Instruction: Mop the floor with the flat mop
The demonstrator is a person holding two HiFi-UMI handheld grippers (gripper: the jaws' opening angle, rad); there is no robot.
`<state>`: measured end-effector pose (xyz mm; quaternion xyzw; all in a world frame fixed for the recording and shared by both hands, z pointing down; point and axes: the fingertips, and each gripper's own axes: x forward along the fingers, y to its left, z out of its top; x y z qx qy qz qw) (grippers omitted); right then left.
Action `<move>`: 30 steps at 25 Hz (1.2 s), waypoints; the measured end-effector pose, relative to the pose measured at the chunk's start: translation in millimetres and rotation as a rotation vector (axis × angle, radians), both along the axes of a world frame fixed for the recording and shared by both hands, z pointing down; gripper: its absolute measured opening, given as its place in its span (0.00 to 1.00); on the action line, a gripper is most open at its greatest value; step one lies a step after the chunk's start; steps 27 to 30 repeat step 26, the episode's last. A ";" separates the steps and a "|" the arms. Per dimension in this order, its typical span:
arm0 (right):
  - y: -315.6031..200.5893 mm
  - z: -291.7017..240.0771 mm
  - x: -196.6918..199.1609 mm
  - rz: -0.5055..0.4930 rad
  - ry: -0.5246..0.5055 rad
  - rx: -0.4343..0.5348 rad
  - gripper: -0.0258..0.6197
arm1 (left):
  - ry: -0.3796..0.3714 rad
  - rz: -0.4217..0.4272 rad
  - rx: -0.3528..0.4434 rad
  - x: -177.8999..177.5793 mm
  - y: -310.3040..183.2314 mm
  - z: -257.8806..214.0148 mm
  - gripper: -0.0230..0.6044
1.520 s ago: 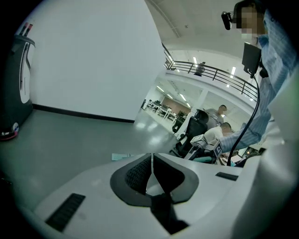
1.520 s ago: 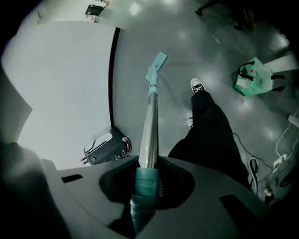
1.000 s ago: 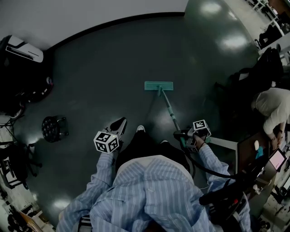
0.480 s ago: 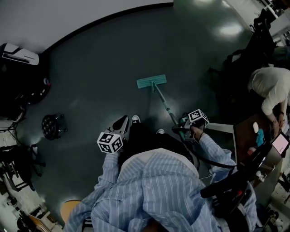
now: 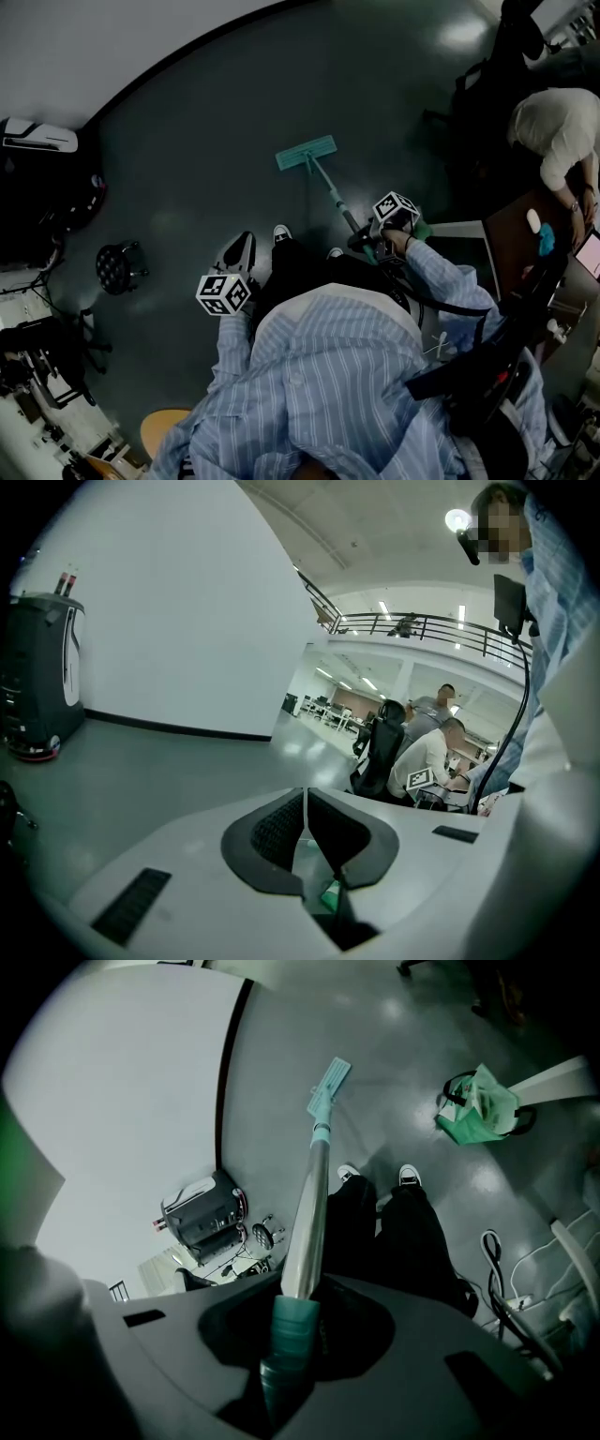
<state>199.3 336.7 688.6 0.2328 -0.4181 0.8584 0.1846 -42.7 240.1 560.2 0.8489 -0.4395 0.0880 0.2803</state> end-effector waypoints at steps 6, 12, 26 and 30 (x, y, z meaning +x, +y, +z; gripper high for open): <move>11.4 6.2 -3.5 -0.037 -0.019 0.016 0.15 | -0.023 -0.034 0.001 -4.6 17.8 -1.1 0.06; 12.6 7.0 -5.9 -0.029 -0.028 0.021 0.15 | -0.031 -0.039 0.004 -3.3 21.0 -0.3 0.06; 9.2 10.3 -9.3 0.002 -0.034 0.061 0.15 | -0.093 0.091 0.001 25.3 16.1 4.1 0.06; 9.2 10.3 -9.3 0.002 -0.034 0.061 0.15 | -0.093 0.091 0.001 25.3 16.1 4.1 0.06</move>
